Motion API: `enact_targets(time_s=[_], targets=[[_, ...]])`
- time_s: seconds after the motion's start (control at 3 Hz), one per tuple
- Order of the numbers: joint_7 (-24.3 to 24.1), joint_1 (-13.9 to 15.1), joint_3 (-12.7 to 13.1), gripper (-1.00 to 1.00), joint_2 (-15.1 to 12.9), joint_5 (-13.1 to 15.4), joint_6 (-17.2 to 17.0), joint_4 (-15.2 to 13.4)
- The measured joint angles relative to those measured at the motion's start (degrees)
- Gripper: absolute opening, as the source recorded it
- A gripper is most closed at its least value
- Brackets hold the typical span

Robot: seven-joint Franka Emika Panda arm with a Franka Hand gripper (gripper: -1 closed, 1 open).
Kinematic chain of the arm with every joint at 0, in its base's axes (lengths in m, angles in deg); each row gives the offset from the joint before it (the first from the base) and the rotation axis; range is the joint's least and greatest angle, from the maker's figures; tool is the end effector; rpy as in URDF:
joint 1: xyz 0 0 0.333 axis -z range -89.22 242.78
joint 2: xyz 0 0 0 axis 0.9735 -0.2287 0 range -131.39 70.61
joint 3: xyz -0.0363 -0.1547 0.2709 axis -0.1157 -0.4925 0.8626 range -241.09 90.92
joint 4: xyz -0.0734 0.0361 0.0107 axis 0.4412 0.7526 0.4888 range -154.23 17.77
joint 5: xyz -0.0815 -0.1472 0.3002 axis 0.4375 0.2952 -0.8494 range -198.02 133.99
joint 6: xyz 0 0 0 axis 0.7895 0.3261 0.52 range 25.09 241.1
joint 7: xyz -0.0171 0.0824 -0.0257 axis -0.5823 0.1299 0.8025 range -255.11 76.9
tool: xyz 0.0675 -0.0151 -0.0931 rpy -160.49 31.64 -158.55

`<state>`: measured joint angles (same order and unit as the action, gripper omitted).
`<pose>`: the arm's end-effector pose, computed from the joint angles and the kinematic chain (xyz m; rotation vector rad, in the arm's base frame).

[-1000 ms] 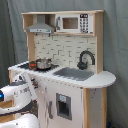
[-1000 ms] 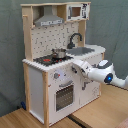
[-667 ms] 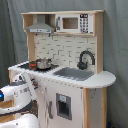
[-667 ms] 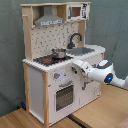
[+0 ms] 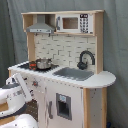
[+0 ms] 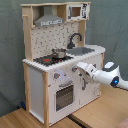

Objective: Play with the kitchen

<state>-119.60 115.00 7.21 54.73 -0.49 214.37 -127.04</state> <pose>0.2607 0.3775 0.3426 1.3594 1.1815 1.2881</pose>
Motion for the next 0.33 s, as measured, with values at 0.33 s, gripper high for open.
enact_targets(time_s=[0.33], targets=[[2.8,-3.9,-1.3,1.0,0.0,0.0,-3.8,-0.6]])
